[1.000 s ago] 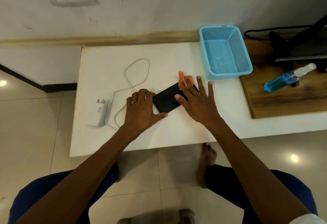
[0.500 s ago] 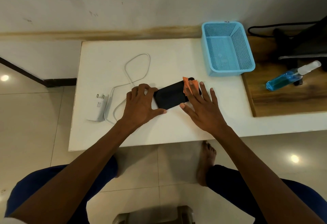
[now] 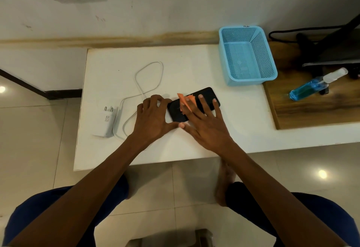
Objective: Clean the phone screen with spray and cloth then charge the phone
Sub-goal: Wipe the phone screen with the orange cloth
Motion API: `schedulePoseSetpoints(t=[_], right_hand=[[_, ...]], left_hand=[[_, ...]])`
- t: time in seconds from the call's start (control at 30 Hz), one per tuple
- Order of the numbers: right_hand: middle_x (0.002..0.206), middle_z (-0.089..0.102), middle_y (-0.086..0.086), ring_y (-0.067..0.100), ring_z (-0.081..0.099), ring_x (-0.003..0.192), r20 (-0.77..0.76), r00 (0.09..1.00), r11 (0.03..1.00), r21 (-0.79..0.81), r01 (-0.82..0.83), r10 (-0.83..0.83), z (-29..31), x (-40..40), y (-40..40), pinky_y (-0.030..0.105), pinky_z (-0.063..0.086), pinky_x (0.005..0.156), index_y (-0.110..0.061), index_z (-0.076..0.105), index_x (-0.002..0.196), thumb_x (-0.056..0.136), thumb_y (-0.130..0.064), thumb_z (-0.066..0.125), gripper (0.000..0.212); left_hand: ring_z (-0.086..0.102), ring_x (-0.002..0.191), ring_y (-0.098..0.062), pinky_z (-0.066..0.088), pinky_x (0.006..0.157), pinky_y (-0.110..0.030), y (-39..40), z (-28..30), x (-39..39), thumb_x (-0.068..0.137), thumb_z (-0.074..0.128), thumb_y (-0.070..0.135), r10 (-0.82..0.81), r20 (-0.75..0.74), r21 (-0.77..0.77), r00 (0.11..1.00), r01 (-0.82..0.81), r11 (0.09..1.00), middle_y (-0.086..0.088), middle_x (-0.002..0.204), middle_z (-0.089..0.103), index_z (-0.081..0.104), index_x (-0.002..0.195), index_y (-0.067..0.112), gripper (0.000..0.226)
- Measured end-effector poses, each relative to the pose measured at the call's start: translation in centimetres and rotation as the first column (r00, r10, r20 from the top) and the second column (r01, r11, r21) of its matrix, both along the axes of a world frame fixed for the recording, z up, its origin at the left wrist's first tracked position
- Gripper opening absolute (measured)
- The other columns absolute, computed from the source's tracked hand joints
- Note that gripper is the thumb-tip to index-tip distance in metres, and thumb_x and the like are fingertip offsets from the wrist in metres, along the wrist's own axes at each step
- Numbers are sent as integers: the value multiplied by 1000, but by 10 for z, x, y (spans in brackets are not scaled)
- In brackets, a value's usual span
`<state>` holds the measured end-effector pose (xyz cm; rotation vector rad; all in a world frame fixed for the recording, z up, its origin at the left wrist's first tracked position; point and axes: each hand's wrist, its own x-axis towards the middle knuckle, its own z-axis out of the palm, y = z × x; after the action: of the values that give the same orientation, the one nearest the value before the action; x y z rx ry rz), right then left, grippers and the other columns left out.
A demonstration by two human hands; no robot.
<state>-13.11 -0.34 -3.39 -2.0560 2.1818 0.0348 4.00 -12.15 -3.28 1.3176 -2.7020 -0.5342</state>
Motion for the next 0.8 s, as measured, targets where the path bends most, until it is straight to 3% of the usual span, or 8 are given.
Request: schedulePoseSetpoints(t=[0.17,0.27,0.5,0.6,0.67,0.8], right_hand=[[167,12,-3,29,7,154,13,966,966,-11,260,-259,4,-21,-2,61,8,120,-33,4,159,95,-71,-4,75],[167,8,-1,27,2,154,45,951,952,-9,307,-306,4,-17,-6,60,4,121,-32,-3,158,92,-74,-5,78],[167,5,-4,26,1,154,131,978,987,13,160,-160,4,4,-21,63,6,119,-27,12,159,94,-71,-1,79],[167,7,-4,26,4,154,161,985,998,-6,58,-57,2,21,-25,64,10,118,-27,14,159,97,-69,7,75],[167,8,-6,26,6,154,150,988,999,-13,31,-29,2,26,-27,63,12,118,-28,15,158,97,-69,6,74],[165,20,-4,31,15,152,66,997,999,-9,38,-37,5,16,-27,63,13,118,-31,15,158,98,-68,7,71]], left_hand=[[40,126,-28,31,102,-41,0,1,-1,67,71,71,10,11,22,1000,-10,1000,-4,137,43,48,137,27,85],[39,127,-28,31,103,-42,-1,0,-2,68,71,70,10,30,24,1000,-11,1000,-5,139,42,47,138,28,85],[41,125,-28,32,101,-41,0,2,-2,69,71,69,20,-17,41,1000,-19,999,-5,137,45,51,135,25,82],[42,125,-31,33,101,-44,1,1,-1,75,71,56,-7,-20,26,1000,7,1000,-9,138,44,50,134,22,72],[43,126,-32,35,102,-45,0,1,-1,76,72,51,-13,-7,10,1000,13,1000,-10,139,45,50,134,21,69],[44,124,-30,35,101,-44,2,2,-1,76,67,63,-4,-8,12,1000,4,1000,-8,138,45,49,134,24,72]])
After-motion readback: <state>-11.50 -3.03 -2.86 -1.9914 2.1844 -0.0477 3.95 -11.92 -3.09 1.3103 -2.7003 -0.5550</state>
